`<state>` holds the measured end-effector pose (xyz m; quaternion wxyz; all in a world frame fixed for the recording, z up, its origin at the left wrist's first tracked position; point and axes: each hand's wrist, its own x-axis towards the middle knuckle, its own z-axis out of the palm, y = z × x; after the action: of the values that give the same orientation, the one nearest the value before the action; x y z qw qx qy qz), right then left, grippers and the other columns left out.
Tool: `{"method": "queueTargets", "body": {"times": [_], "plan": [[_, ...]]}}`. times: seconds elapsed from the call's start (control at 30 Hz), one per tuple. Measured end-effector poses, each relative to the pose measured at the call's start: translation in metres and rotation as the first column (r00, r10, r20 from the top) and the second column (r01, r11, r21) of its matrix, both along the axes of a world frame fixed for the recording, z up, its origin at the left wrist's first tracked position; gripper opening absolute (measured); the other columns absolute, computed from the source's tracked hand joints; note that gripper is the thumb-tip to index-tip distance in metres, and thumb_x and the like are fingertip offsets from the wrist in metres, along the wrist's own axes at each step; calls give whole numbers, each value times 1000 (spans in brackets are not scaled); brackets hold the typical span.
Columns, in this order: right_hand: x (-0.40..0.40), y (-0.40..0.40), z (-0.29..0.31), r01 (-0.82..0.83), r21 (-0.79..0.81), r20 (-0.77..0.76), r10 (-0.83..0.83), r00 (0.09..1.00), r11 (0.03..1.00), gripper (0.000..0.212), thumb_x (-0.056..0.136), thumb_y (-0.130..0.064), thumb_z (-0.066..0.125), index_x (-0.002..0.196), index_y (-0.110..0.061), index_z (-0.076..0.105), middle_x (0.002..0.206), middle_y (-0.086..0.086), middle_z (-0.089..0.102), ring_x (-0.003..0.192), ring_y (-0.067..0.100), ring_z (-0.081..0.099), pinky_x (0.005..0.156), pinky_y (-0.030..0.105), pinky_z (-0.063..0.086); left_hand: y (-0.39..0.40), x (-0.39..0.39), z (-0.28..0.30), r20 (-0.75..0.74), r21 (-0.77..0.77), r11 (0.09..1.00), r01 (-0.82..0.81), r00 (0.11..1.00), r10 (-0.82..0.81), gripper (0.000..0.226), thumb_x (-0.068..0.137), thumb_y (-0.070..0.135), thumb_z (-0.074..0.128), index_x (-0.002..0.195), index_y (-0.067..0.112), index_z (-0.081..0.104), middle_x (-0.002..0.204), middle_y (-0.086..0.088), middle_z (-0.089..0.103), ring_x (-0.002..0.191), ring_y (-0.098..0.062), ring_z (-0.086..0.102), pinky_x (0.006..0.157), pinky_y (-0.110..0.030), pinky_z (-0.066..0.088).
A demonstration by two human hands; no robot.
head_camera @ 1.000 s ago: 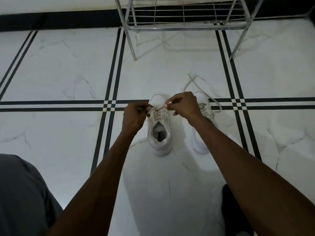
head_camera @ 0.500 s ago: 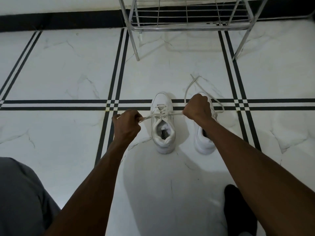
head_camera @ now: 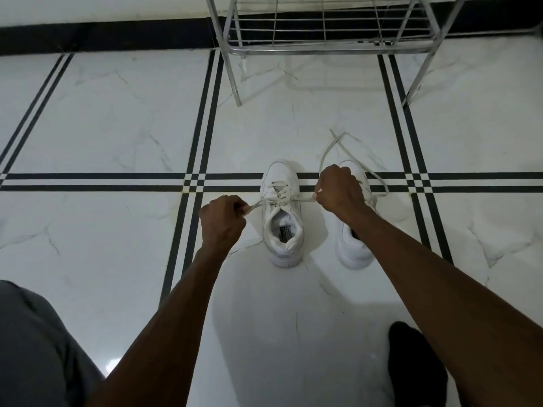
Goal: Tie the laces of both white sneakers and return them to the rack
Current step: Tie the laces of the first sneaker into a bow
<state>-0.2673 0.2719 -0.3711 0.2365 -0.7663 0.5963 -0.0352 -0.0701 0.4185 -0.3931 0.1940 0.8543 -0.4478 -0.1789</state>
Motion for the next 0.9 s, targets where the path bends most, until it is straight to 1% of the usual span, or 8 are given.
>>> {"method": "queueTargets", "body": {"times": [0.1, 0.17, 0.23, 0.37, 0.5, 0.67, 0.77, 0.9], "plan": [[-7, -8, -6, -114, 39, 132, 108, 985, 993, 28, 81, 0, 70, 108, -7, 73, 111, 14, 72, 106, 30, 67, 89, 38, 55, -3, -1, 1, -106, -64, 998, -10, 994, 3, 24, 97, 10, 60, 116, 14, 75, 115, -5, 77, 109, -26, 69, 98, -45, 54], [-7, -7, -5, -248, 39, 234, 233, 944, 968, 44, 82, 3, 72, 123, -11, 71, 124, 15, 67, 116, 29, 64, 95, 26, 50, -5, -7, 3, -219, -121, 992, 27, 974, -54, 32, 100, 8, 58, 130, 11, 67, 130, -7, 70, 124, -25, 62, 102, -34, 46], [-3, 0, -5, -334, 96, 308, 291, 906, 938, 44, 85, 1, 73, 126, -13, 71, 131, 12, 66, 120, 24, 63, 93, 14, 45, -9, -15, 3, -245, -131, 983, 130, 956, -159, 36, 98, 6, 60, 134, 11, 64, 133, -9, 69, 126, -25, 61, 100, -31, 44], [2, 17, -17, -311, 83, 341, 266, 902, 947, 14, 89, -12, 72, 101, -12, 79, 110, 8, 77, 106, 23, 69, 96, 37, 53, -16, -23, -11, -224, -134, 987, 93, 967, -122, 24, 96, 19, 66, 119, 22, 74, 120, -3, 75, 116, -25, 67, 104, -52, 49], [1, 28, -16, -261, 32, 318, 238, 918, 965, 10, 91, -14, 67, 85, -10, 73, 82, 5, 74, 79, 23, 67, 76, 45, 57, -16, -16, -16, -140, -73, 997, 16, 990, -26, 12, 96, 35, 67, 101, 30, 76, 102, 10, 78, 107, -15, 69, 111, -63, 34], [5, 36, -10, -332, -82, 96, 339, 936, 940, 12, 98, -19, 53, 98, -10, 61, 102, 7, 66, 91, 29, 64, 68, 36, 41, -16, -25, -14, 71, 27, 999, 45, 996, -47, 9, 95, 15, 63, 99, 22, 68, 95, 3, 74, 110, -24, 62, 121, -60, 18], [4, 38, -10, -379, -121, 36, 385, 922, 918, 15, 98, -16, 46, 104, -7, 56, 109, 11, 63, 98, 32, 62, 68, 37, 36, -15, -30, -12, 177, 45, 995, 88, 980, -95, 13, 89, 6, 62, 95, 18, 61, 87, 1, 68, 101, -26, 62, 120, -58, 19], [5, 41, -16, -340, -142, 47, 350, 936, 930, 19, 101, -22, 46, 104, -5, 56, 108, 14, 63, 98, 32, 61, 66, 36, 34, -15, -30, -17, 149, 44, 994, 99, 983, -105, 16, 85, 6, 62, 95, 16, 55, 84, 0, 66, 93, -25, 63, 116, -57, 29]]}}
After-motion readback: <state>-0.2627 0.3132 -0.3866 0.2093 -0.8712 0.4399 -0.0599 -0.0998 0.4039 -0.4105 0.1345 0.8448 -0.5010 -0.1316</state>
